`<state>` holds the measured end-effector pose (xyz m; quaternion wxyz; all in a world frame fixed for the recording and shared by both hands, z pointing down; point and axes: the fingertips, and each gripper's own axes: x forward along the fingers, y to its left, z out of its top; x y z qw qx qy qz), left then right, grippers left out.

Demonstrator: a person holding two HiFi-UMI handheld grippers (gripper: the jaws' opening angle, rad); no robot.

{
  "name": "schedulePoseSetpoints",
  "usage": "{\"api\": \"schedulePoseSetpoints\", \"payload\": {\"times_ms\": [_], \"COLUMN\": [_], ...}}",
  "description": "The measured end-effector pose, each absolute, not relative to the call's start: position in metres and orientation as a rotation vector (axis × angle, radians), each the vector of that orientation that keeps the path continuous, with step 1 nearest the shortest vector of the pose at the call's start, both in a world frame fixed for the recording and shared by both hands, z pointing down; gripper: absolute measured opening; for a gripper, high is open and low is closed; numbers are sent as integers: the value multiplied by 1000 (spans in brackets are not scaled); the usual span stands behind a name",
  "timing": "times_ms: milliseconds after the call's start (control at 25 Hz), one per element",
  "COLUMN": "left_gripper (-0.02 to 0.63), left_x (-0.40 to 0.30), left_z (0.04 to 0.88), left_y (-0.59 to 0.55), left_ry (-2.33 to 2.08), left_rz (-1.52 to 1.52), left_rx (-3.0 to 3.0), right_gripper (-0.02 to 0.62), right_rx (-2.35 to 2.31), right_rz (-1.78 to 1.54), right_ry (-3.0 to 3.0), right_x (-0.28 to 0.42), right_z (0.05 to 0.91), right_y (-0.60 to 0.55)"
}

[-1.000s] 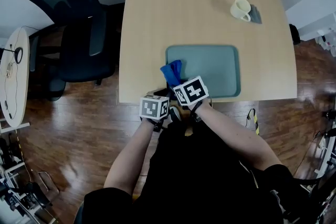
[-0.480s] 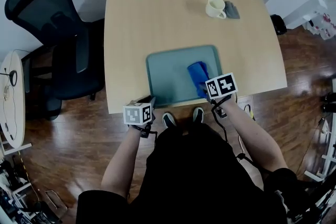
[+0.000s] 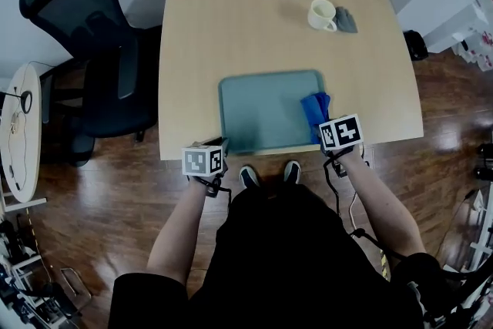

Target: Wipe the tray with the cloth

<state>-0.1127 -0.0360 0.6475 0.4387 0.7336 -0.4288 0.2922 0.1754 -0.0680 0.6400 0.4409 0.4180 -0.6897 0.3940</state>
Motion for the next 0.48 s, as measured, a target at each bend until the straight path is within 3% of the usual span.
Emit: {"api": "schedulePoseSetpoints", "payload": {"times_ms": [480], "left_gripper": [51], "left_x": [-113], "left_z": [646], "left_y": [-36], "left_ry": [-1063], "left_rz": [687], "left_rx": [1824], "right_gripper": [149], "right_rx": [821], "right_rz": [1001], "right_ry": [-1880], "right_x": [13], "right_z": [637], "right_y": [-53]}}
